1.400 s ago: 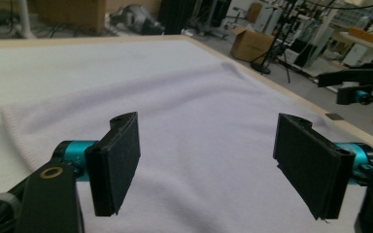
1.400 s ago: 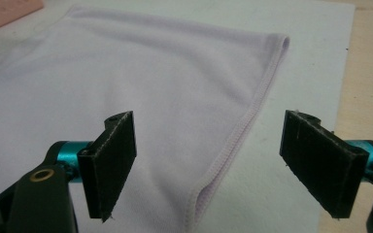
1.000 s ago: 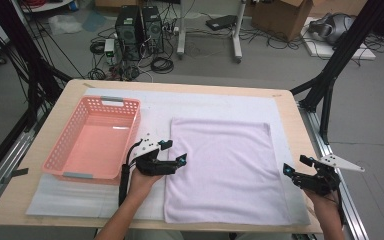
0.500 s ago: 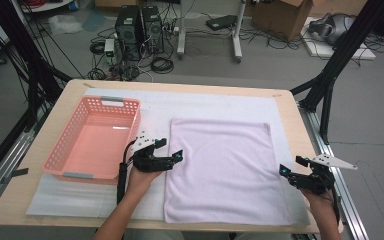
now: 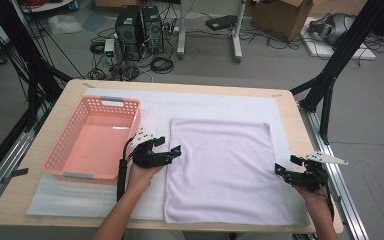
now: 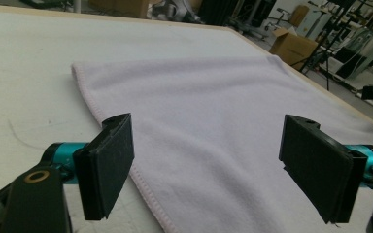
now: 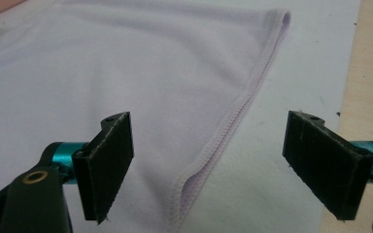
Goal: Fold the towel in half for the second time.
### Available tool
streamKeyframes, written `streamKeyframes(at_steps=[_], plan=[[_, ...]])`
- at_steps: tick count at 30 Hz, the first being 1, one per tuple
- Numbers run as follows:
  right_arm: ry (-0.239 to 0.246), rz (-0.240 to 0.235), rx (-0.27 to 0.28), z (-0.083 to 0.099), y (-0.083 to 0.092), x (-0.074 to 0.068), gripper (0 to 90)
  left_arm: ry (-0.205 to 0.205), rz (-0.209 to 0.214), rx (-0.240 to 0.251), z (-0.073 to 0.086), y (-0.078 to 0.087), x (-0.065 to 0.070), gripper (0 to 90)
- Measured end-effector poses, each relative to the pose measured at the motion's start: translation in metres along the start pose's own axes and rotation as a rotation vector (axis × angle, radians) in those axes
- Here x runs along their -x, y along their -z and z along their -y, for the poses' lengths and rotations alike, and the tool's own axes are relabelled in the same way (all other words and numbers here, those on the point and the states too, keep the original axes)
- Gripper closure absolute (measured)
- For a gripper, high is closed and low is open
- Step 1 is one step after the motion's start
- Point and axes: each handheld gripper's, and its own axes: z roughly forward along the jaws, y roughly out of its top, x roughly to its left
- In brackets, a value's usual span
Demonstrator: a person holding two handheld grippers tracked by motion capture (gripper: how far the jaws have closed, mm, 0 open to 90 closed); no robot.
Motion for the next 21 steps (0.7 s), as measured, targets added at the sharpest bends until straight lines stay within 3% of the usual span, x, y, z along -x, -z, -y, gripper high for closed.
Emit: streamKeyframes(at_steps=[4, 7, 8, 9, 13, 15, 16, 18, 21], plan=[[-0.042, 0.0, -0.017, -0.003, -0.008, 0.004, 17.7, 0.021, -0.011, -0.023, -0.002, -0.006, -0.004, 23.6], [-0.052, 0.004, -0.042, -0.006, -0.016, 0.007, 18.0, 0.018, -0.054, -0.017, -0.006, -0.01, -0.007, 29.6], [-0.053, 0.005, -0.055, -0.009, -0.019, 0.009, 19.8, 0.031, -0.061, -0.008, -0.006, -0.011, -0.008, 29.7], [-0.061, 0.004, -0.061, -0.011, -0.02, 0.011, 22.6, 0.04, -0.063, -0.028, -0.008, -0.014, -0.01, 29.9], [-0.075, 0.022, -0.069, -0.025, -0.03, 0.022, 28.7, 0.023, -0.101, -0.073, -0.018, -0.029, -0.017, 31.0], [-0.083, 0.017, -0.079, -0.032, -0.035, 0.027, 36.7, 0.016, -0.115, -0.078, -0.023, -0.036, -0.021, 31.1], [-0.087, 0.017, -0.083, -0.035, -0.037, 0.029, 39.8, 0.024, -0.113, -0.069, -0.023, -0.038, -0.023, 31.8], [-0.083, 0.024, -0.092, -0.04, -0.043, 0.032, 45.3, 0.034, -0.129, -0.125, -0.025, -0.048, -0.028, 32.4], [-0.099, 0.038, -0.106, -0.045, -0.053, 0.036, 49.1, 0.064, -0.144, -0.123, -0.029, -0.056, -0.032, 33.0]])
